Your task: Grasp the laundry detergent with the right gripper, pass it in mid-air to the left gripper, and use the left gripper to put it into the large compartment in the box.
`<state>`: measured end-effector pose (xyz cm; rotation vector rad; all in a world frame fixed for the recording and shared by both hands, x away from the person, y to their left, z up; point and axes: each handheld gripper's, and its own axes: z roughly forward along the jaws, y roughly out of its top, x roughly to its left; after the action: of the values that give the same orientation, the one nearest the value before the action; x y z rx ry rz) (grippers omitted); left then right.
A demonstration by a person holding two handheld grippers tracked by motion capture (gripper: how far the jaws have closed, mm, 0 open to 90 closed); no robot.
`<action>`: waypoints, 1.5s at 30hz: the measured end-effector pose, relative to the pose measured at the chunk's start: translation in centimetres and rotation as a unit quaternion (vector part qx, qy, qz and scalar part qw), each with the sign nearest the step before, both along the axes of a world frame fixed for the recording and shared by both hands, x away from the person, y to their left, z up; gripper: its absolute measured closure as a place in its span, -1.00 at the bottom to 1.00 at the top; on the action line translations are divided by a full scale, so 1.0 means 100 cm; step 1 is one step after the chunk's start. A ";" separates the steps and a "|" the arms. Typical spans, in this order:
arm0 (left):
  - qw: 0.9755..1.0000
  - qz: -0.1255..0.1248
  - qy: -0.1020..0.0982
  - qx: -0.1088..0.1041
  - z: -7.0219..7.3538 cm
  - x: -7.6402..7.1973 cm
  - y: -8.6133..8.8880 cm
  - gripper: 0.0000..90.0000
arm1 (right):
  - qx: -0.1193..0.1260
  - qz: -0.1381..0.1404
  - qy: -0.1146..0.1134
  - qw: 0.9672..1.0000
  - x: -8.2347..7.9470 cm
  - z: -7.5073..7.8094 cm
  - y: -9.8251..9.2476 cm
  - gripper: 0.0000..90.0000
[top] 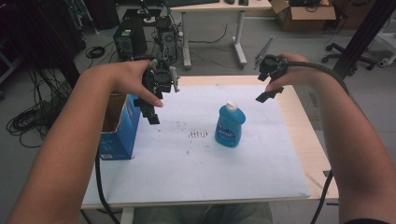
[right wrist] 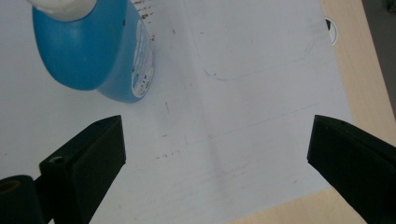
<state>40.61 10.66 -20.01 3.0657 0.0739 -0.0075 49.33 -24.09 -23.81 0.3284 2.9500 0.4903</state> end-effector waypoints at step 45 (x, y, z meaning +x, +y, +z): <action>1.000 0.001 -0.003 -0.008 0.002 0.001 0.007 -0.86 | 0.202 -0.003 -0.036 0.979 -0.073 -0.107 -0.015 -0.93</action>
<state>40.66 11.35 -19.77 3.0486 0.0773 0.0019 41.98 -25.63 -34.50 0.3502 2.7591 1.0779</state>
